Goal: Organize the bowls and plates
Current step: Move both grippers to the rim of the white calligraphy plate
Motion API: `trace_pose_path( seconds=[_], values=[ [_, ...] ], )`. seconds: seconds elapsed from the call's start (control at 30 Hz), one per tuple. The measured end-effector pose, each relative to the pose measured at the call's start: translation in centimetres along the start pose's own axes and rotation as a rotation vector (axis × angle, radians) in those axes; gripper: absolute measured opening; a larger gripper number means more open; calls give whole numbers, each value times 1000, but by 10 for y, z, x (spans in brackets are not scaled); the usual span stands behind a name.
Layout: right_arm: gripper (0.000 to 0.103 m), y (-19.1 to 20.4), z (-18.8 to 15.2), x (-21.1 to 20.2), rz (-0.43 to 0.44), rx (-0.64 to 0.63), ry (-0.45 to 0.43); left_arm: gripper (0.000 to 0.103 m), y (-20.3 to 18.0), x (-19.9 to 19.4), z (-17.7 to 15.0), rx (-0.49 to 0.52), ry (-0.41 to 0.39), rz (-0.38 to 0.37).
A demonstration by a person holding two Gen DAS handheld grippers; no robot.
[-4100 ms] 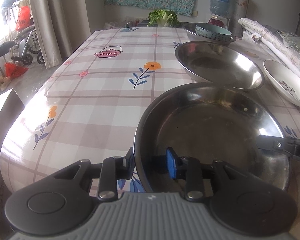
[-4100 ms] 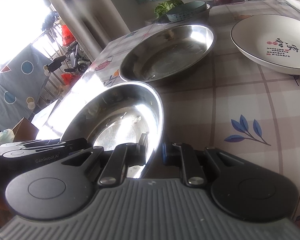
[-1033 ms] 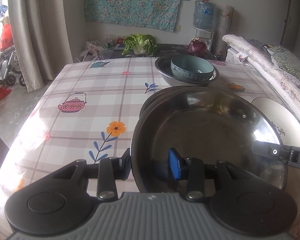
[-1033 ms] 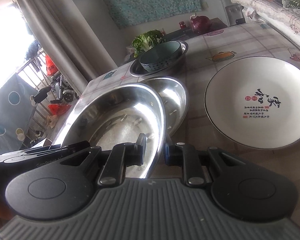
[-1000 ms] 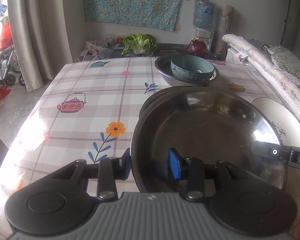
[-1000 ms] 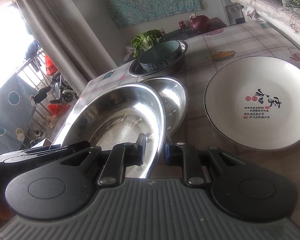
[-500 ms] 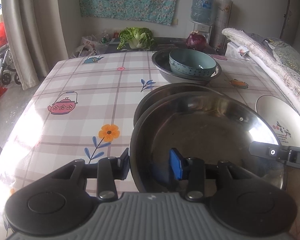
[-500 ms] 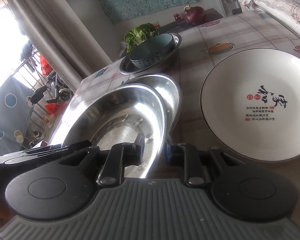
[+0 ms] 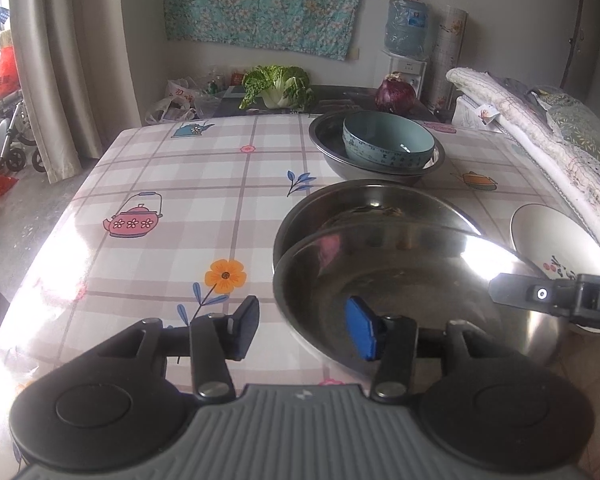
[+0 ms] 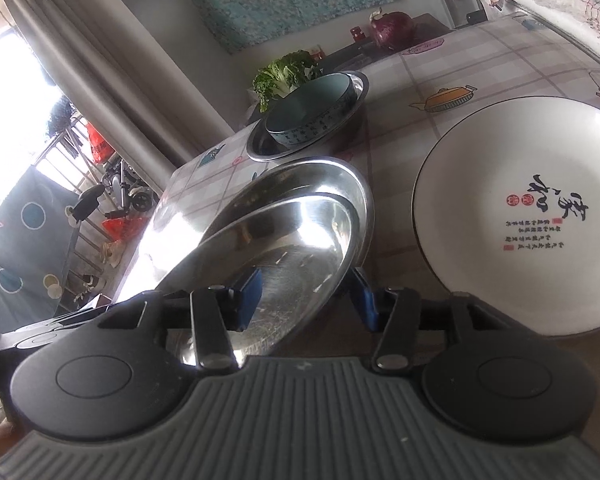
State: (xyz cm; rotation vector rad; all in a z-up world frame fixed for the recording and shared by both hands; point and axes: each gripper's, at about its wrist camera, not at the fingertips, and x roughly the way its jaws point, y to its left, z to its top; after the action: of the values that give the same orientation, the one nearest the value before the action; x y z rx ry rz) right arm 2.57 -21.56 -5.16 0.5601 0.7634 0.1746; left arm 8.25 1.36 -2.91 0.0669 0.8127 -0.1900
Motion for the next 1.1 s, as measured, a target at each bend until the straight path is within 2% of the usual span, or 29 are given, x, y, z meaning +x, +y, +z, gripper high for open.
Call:
trace_pose_path(
  seconds=[0.17,0.57,0.8,1.1],
  values=[
    [54,-2,0,-2,29,42,0,51,4,-6,-5,-22,1,-6],
    [56,-3,-16,-18,39,38,-4,54,-6,-30,-22,-28,-25,-21],
    [56,-16,-28,-45,40,55,-37,54,-36,-49,-35,10,-47,-68],
    [57,-51,-42,-89,16,98,-100,54,-87,-54,-54,70,-27,-145]
  ],
)
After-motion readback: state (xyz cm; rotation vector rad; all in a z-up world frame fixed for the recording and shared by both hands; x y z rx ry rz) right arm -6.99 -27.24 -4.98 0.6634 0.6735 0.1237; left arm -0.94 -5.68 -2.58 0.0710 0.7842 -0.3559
